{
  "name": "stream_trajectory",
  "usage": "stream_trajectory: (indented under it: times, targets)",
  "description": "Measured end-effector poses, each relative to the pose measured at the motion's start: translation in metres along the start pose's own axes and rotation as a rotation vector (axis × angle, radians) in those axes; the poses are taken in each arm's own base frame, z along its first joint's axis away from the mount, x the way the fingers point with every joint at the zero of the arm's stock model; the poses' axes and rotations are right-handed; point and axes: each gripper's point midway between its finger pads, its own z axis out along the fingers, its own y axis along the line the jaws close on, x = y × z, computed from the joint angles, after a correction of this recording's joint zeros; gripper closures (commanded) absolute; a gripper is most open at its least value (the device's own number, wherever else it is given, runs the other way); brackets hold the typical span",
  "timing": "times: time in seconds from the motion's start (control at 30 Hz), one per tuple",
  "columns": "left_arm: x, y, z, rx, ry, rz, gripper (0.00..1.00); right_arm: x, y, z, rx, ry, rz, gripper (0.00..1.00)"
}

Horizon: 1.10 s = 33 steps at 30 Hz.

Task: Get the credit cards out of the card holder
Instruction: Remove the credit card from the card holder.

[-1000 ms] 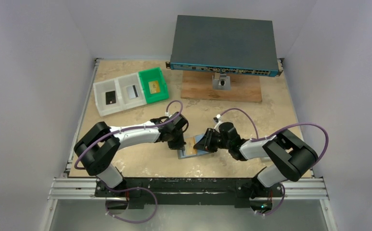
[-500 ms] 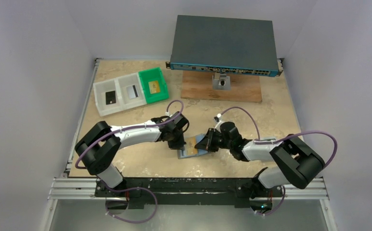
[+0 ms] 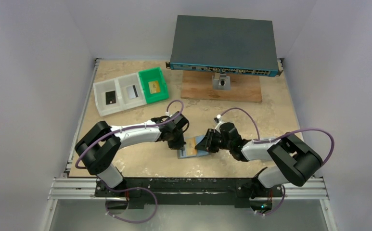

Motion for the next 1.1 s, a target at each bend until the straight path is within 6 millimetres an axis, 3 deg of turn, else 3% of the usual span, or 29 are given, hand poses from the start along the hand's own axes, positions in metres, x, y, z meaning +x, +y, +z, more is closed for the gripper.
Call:
stream_trajectory:
  times: [0.2, 0.43, 1.1]
  targets:
    - [0.0, 0.0, 0.0, -0.001, 0.001, 0.0, 1.0, 0.004, -0.002, 0.005, -0.03, 0.012, 0.026, 0.83]
    - [0.0, 0.0, 0.0, -0.01, 0.005, 0.001, 1.0, 0.006, -0.001, 0.005, -0.063, 0.013, 0.058, 0.99]
    - [-0.008, 0.005, 0.001, -0.027, 0.004, -0.017, 1.0, -0.003, -0.006, -0.008, -0.043, -0.042, 0.059, 1.0]
